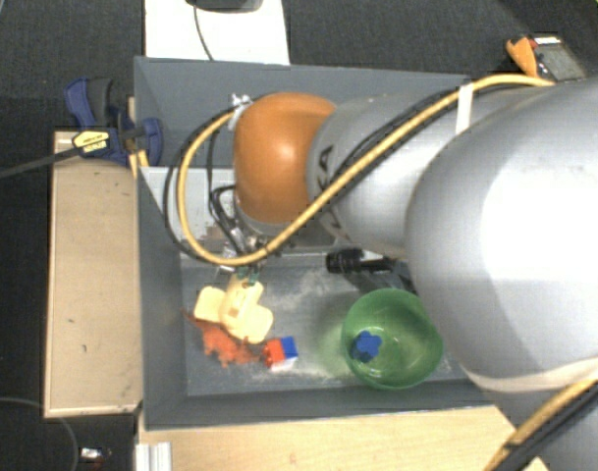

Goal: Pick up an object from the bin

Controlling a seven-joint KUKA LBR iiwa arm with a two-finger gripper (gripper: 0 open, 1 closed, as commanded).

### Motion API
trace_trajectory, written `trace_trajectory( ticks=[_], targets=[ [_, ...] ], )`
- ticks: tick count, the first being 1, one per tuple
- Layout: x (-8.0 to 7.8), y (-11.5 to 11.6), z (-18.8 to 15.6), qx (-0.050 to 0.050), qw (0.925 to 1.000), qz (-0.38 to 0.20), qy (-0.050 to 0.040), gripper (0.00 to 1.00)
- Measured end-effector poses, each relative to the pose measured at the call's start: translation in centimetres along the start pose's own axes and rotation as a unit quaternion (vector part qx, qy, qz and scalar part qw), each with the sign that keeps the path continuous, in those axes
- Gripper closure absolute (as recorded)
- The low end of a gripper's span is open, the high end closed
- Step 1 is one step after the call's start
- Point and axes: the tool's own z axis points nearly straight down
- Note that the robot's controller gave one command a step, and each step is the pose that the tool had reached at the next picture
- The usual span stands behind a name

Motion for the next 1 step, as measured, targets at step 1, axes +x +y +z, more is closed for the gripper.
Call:
trace_trajectory(
  ticks=[1],
  targets=[
    [-0.10, 0.07, -1.03, -0.002, 1.0000, 0.000, -0.0016, 1.00]
  ],
)
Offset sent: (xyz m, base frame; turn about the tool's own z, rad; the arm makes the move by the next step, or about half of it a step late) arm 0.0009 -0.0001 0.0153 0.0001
